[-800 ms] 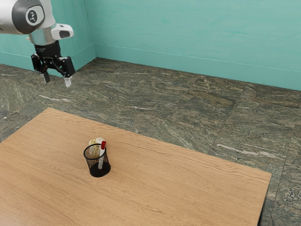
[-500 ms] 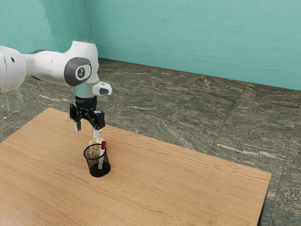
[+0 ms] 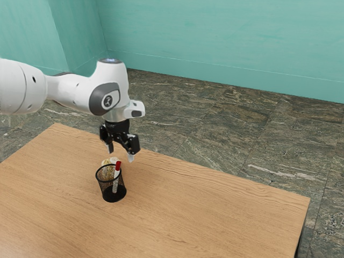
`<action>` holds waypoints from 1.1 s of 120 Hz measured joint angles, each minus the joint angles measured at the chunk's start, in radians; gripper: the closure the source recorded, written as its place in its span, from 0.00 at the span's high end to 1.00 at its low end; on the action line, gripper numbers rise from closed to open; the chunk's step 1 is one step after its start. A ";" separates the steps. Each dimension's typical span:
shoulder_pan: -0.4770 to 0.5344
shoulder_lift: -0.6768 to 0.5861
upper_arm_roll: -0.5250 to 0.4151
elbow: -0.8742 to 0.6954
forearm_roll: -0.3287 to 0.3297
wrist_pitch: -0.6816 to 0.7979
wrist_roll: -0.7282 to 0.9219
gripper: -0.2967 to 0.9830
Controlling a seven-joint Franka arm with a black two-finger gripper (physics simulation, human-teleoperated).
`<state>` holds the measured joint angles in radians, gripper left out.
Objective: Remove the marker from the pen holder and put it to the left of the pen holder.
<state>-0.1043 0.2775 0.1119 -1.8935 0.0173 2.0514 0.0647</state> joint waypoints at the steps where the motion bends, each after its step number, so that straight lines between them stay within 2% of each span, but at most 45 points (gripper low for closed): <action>1: 0.000 0.001 0.000 -0.001 0.000 0.003 -0.001 0.75; 11: -0.001 0.020 0.000 -0.003 0.010 0.026 -0.014 0.75; 30: -0.004 0.031 0.001 -0.005 0.091 0.052 -0.049 0.75; 45: -0.010 0.045 0.000 -0.005 0.122 0.064 -0.079 0.75; 60: -0.020 -0.019 0.000 -0.074 0.127 0.067 -0.105 0.75; 132: -0.071 -0.113 0.002 -0.192 0.122 0.072 -0.188 0.74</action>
<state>-0.1750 0.1644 0.1135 -2.0860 0.1393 2.1232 -0.1229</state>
